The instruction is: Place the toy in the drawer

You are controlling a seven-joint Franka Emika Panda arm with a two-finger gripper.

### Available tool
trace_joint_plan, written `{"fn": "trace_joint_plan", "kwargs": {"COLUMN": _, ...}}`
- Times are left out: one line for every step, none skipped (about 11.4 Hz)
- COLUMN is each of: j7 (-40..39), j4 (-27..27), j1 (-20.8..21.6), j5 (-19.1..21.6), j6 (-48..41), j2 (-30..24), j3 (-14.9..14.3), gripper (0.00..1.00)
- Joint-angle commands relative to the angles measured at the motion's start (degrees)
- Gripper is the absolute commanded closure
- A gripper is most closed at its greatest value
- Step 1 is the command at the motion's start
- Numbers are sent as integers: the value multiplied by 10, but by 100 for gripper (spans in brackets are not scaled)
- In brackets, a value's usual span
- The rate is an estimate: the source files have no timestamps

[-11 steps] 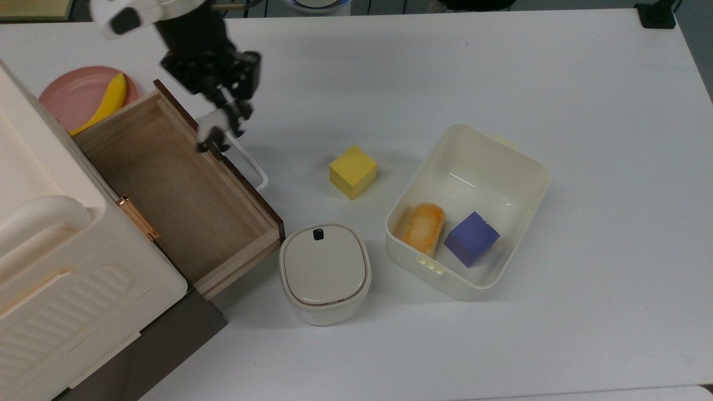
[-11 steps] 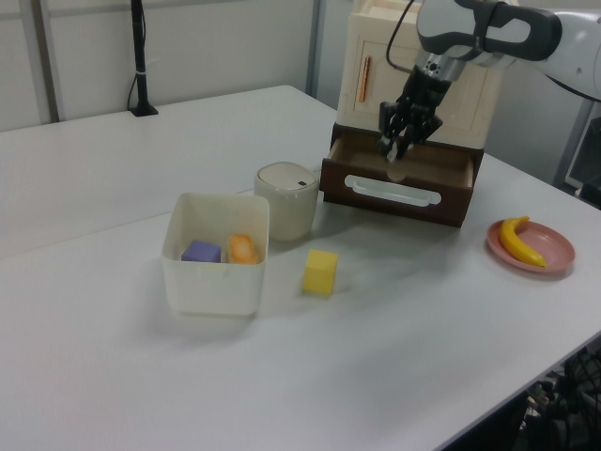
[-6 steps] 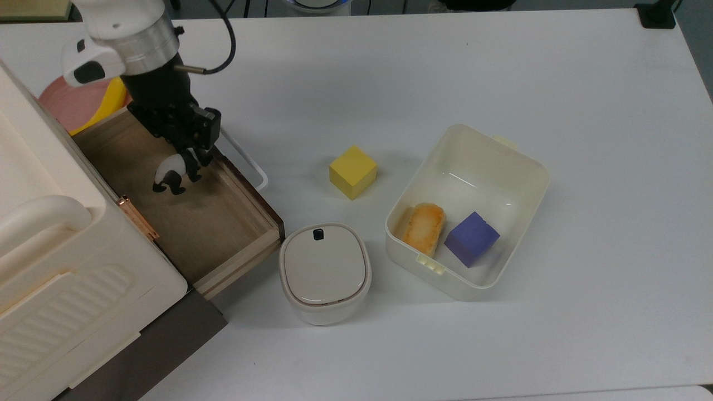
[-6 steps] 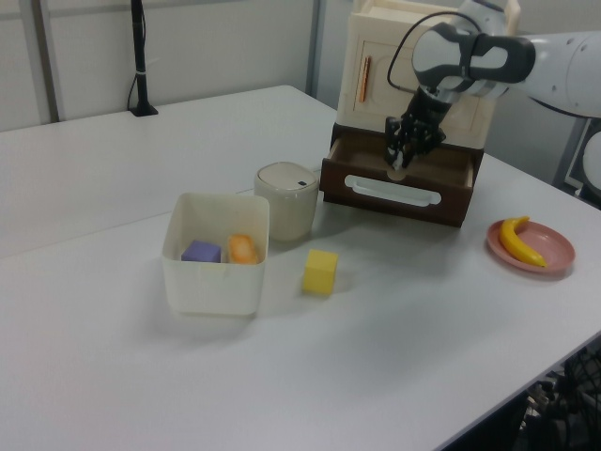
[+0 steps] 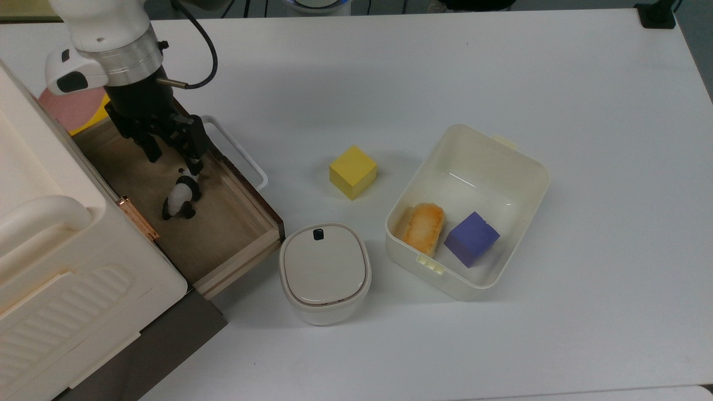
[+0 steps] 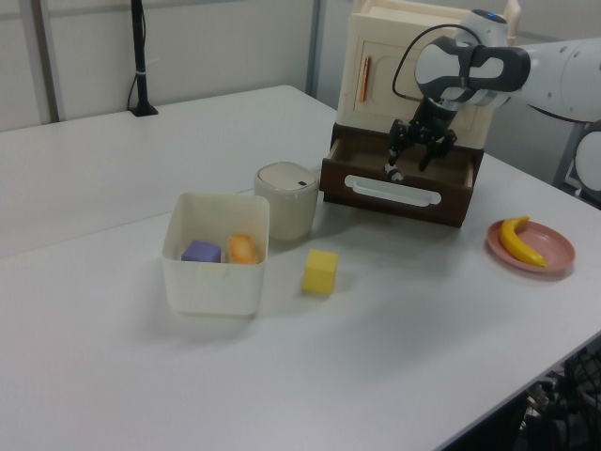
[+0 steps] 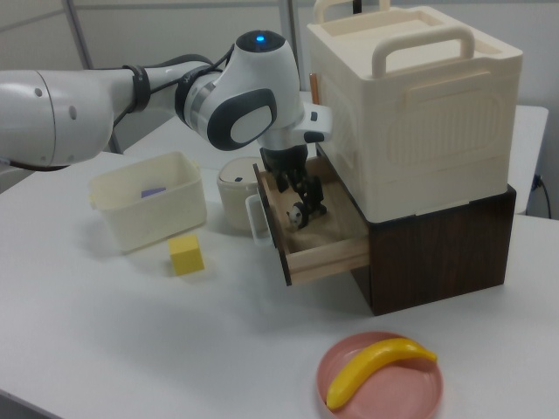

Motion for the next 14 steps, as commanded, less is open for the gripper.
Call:
{"fn": "trace_joint_plan", "kwargs": {"j7": 53, "j4": 5, "j1": 17, "j5": -12, "j6": -71, "j2": -42, "j3": 3, "gripper": 0}}
{"fn": "trace_joint_plan", "kwargs": {"j7": 64, "j4": 5, "j1": 35, "j5": -13, "j6": -117, "j2": -65, "j3": 10, "gripper": 0}}
{"fn": "trace_joint_plan", "kwargs": {"j7": 69, "j4": 3, "j1": 46, "j5": -19, "j6": -158, "j2": -83, "j3": 25, "gripper": 0}}
{"fn": "trace_joint_plan", "kwargs": {"j7": 73, "j4": -3, "j1": 46, "j5": -55, "j6": -191, "j2": -101, "j3": 63, "gripper": 0}}
{"fn": "trace_joint_plan", "kwargs": {"j7": 71, "j4": -23, "j1": 45, "j5": -107, "j6": -201, "j2": -115, "j3": 106, "gripper": 0}}
{"fn": "trace_joint_plan", "kwargs": {"j7": 67, "j4": -42, "j1": 46, "j5": -141, "j6": -202, "j2": -128, "j3": 138, "gripper": 0}}
{"fn": "trace_joint_plan", "kwargs": {"j7": 63, "j4": -61, "j1": 48, "j5": -158, "j6": -203, "j2": -142, "j3": 156, "gripper": 0}}
{"fn": "trace_joint_plan", "kwargs": {"j7": 39, "j4": -73, "j1": 58, "j5": -172, "j6": -216, "j2": -150, "j3": 164, "gripper": 0}}
{"fn": "trace_joint_plan", "kwargs": {"j7": 16, "j4": -71, "j1": 65, "j5": -180, "j6": -229, "j2": -148, "j3": 165, "gripper": 0}}
{"fn": "trace_joint_plan", "kwargs": {"j7": 0, "j4": -69, "j1": 66, "j5": -180, "j6": -234, "j2": -145, "j3": 165, "gripper": 0}}
{"fn": "trace_joint_plan", "kwargs": {"j7": 2, "j4": -63, "j1": 63, "j5": -178, "j6": -231, "j2": -143, "j3": 163, "gripper": 0}}
{"fn": "trace_joint_plan", "kwargs": {"j7": 1, "j4": -56, "j1": 61, "j5": -174, "j6": -234, "j2": -143, "j3": 158, "gripper": 0}}
{"fn": "trace_joint_plan", "kwargs": {"j7": 8, "j4": -54, "j1": 61, "j5": -174, "j6": -235, "j2": -144, "j3": 158, "gripper": 0}}
{"fn": "trace_joint_plan", "kwargs": {"j7": 15, "j4": -54, "j1": 61, "j5": -174, "j6": -236, "j2": -144, "j3": 157, "gripper": 0}}
